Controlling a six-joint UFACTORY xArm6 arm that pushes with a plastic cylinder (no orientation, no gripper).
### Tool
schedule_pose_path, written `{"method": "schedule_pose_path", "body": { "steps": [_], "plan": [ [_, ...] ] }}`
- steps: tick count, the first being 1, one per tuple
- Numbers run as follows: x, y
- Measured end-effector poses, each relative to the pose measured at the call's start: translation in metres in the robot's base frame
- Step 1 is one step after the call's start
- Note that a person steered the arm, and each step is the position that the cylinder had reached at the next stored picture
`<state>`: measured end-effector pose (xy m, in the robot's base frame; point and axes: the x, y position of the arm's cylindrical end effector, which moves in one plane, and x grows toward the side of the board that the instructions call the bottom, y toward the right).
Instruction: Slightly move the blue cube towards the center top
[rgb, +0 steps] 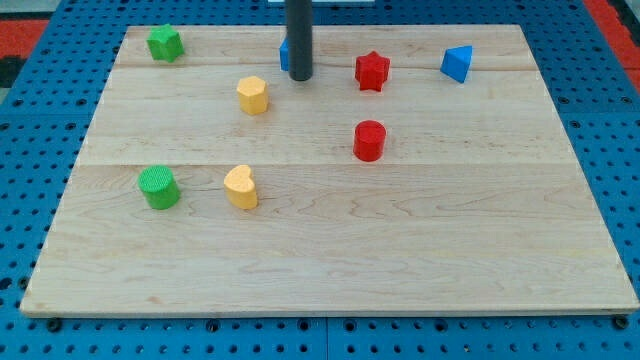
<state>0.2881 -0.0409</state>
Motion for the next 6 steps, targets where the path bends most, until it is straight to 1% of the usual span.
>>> {"method": "schedule_pose_path", "body": {
  "steps": [1,2,3,4,5,6],
  "plan": [
    [-0.014,-0.006],
    [-0.016,-0.013],
    [-0.016,-0.055],
    [-0.033,-0.068],
    [-0.039,-0.048],
    [-0.039,-0.014]
  ]
}}
